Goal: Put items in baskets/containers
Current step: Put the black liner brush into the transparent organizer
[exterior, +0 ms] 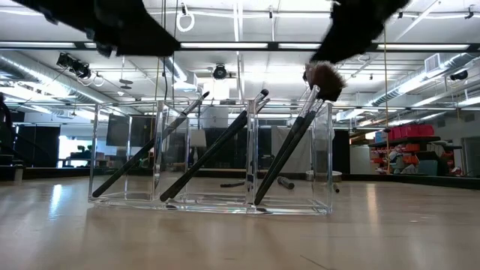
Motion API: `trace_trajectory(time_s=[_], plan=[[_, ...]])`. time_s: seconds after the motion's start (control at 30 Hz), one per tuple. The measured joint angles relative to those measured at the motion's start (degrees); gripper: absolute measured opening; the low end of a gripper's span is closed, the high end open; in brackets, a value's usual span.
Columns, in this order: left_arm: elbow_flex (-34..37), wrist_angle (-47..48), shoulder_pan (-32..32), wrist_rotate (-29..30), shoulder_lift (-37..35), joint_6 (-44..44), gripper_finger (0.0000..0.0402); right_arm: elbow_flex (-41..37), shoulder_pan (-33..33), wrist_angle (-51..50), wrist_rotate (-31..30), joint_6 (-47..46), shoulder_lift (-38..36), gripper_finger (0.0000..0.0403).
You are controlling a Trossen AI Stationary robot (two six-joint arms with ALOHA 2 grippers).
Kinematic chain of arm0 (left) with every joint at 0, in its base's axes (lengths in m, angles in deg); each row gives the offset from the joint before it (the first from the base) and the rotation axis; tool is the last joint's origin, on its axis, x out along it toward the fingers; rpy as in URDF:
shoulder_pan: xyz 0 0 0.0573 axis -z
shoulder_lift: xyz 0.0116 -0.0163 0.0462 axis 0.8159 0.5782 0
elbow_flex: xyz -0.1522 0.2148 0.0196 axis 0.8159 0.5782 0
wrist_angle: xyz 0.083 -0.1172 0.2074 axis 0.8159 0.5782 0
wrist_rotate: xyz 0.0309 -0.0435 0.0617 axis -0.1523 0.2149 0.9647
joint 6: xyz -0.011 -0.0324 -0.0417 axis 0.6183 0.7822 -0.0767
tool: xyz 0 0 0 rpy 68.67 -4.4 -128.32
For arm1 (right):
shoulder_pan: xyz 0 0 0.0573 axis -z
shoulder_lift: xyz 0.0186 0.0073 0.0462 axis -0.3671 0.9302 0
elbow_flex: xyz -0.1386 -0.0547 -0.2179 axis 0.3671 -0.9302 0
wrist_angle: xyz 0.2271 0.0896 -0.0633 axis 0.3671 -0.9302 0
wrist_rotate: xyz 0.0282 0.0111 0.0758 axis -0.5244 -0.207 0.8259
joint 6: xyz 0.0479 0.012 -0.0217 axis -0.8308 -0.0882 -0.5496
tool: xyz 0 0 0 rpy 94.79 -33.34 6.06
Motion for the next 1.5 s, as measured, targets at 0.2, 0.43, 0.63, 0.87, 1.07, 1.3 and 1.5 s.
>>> trace_trajectory(time_s=[0.2, 0.43, 0.63, 0.87, 1.07, 1.3, 1.5], plan=[[0.0, 7.7, -4.2, -2.4, 1.9, 11.5, 0.0197, -13.6, -1.5, 0.5, -4.6, -16.6, -3.0, 0.0131], [0.0, 7.7, -8.5, -7.1, 6.5, 15.0, 0.0197, -29.0, 3.1, 20.1, -1.0, -24.6, -2.9, 0.0194], [0.0, 7.3, -10.8, -9.9, 9.1, 17.3, 0.0197, -33.7, 8.4, 28.3, -5.1, -27.0, -2.1, 0.0257], [0.0, 6.2, -11.3, -10.9, 9.7, 17.3, 0.0197, -33.7, 11.1, 35.7, -5.6, -25.9, 5.3, 0.0247], [0.0, 5.9, -11.3, -10.9, 9.7, 17.2, 0.0197, -32.9, 11.9, 39.0, -5.0, -26.7, 13.7, 0.0223], [0.0, 5.8, -11.3, -10.9, 9.7, 17.1, 0.0197, -32.0, 12.5, 37.8, -1.7, -19.8, 15.7, 0.0183], [0.0, 5.8, -11.3, -10.9, 9.7, 17.0, 0.0197, -32.0, 12.3, 35.1, 1.9, -13.4, 14.7, 0.0149]])
